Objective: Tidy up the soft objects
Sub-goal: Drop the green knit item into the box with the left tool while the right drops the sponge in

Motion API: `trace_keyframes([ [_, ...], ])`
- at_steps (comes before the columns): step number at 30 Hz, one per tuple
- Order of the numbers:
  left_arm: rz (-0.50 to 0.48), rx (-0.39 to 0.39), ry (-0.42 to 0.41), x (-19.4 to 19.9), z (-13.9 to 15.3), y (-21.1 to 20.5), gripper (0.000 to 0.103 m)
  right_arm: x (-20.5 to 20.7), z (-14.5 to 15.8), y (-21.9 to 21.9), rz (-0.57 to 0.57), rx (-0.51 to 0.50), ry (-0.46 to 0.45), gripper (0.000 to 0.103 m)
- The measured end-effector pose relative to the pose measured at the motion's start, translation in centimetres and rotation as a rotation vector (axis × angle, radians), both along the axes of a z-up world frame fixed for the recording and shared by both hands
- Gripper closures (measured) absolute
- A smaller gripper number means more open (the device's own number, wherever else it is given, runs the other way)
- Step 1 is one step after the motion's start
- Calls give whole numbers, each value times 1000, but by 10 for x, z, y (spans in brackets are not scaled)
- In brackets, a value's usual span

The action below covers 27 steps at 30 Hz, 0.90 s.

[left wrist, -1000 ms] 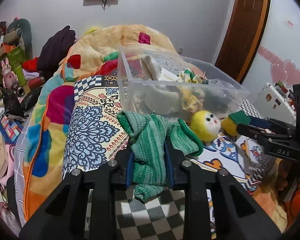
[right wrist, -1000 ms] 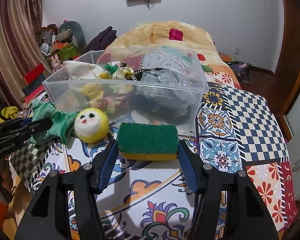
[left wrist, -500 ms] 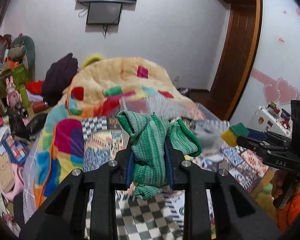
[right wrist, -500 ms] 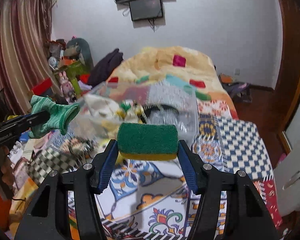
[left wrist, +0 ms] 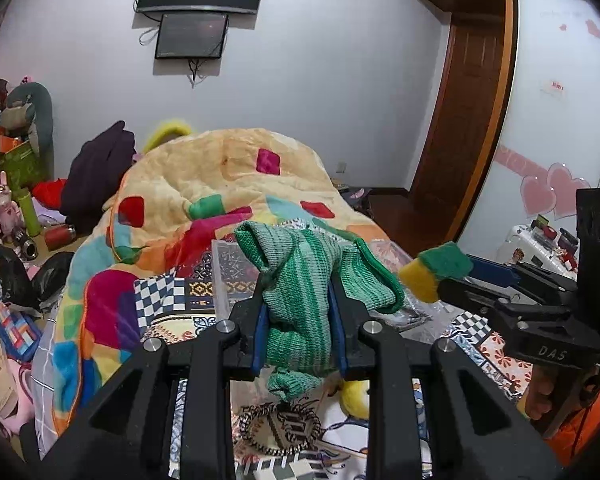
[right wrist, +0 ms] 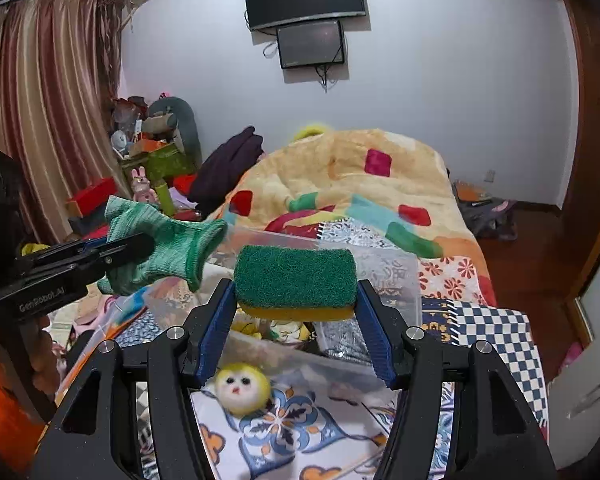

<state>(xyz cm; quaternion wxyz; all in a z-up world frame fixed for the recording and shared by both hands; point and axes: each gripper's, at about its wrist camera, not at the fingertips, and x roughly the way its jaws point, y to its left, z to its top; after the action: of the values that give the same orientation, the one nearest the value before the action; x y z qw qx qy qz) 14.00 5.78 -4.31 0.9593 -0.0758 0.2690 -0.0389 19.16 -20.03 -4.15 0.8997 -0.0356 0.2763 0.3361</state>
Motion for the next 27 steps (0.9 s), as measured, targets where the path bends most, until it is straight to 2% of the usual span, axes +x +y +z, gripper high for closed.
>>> trace_keyframes([
  [9, -4, 39, 87, 29, -36, -8, 77, 25, -35, 8, -25, -62, 92, 46],
  [16, -3, 71, 95, 35, -41, -12, 76, 30, -44, 9, -24, -80, 118, 44],
  [19, 10, 94, 99, 34, -42, -15, 67, 29, -43, 9, -24, -83, 123, 44],
  [21, 13, 90, 110, 32, -42, -15, 53, 29, -43, 7, -28, -81, 128, 38],
  [23, 12, 81, 109, 30, -42, -13, 50, 29, -42, 5, -31, -74, 133, 32],
  [27, 17, 80, 99, 21, -36, -12, 42, 25, -37, 0, -38, -63, 127, 31],
])
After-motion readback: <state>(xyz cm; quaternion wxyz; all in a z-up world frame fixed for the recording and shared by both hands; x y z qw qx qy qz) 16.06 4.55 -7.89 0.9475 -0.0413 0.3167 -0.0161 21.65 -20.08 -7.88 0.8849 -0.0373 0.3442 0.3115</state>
